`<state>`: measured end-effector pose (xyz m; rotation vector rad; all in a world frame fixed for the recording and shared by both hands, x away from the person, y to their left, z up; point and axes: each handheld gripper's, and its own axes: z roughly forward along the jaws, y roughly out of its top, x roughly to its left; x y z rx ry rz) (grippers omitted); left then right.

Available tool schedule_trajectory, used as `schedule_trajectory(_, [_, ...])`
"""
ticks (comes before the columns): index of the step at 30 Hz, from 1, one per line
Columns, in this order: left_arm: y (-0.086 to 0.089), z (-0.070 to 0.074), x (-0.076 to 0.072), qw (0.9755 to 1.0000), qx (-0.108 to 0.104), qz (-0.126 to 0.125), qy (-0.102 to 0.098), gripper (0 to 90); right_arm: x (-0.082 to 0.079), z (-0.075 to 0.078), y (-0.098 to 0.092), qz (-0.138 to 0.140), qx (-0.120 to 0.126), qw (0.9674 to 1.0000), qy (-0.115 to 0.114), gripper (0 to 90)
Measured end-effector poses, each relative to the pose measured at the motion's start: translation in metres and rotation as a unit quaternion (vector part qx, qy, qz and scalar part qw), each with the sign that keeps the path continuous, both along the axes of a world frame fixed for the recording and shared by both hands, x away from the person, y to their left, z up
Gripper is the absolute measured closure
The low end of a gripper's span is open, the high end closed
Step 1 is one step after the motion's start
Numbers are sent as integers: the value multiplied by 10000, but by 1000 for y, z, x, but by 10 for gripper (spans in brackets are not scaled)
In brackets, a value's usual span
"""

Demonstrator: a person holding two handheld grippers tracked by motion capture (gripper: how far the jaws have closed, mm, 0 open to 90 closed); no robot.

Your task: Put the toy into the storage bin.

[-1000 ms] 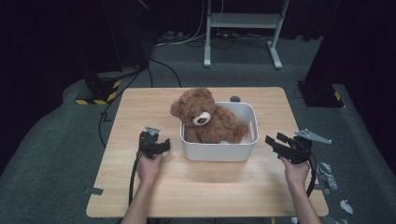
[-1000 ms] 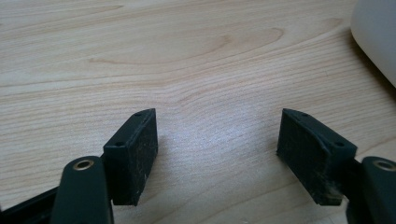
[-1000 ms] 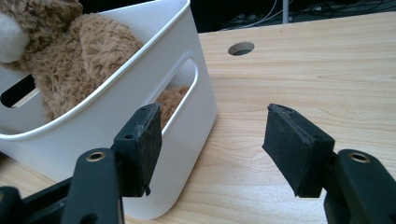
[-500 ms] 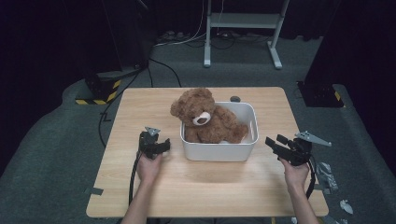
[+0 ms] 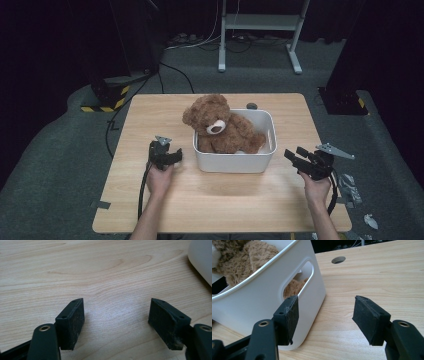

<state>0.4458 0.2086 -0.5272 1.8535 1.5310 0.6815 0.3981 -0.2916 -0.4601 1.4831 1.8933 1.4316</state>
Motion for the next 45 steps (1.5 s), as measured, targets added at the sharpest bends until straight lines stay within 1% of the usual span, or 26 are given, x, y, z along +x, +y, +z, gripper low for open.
schedule_trajectory(7, [0, 0, 0, 10000, 3, -1, 1, 288, -1, -3, 0, -12, -25, 10000, 24, 374])
schedule_trajectory(10, [0, 0, 0, 10000, 2, -1, 0, 288, -2, -5, 1, -27, 17, 10000, 70, 374])
schedule_trajectory(21, [0, 0, 0, 10000, 2, -1, 0, 288, -3, -8, -1, -39, -14, 10000, 80, 375])
schedule_trajectory(34, [0, 0, 0, 10000, 5, -3, 0, 288, -5, -16, -1, -83, -33, 9998, 188, 375])
schedule_trajectory(35, [0, 0, 0, 10000, 3, -1, 0, 288, -5, -18, -1, -87, -60, 9998, 150, 375])
schedule_trajectory(44, [0, 0, 0, 10000, 3, -2, -1, 288, -6, -22, 0, -111, -75, 9996, 243, 375])
schedule_trajectory(45, [0, 0, 0, 10000, 4, -2, 0, 288, -5, -23, -1, -106, -98, 9997, 213, 375])
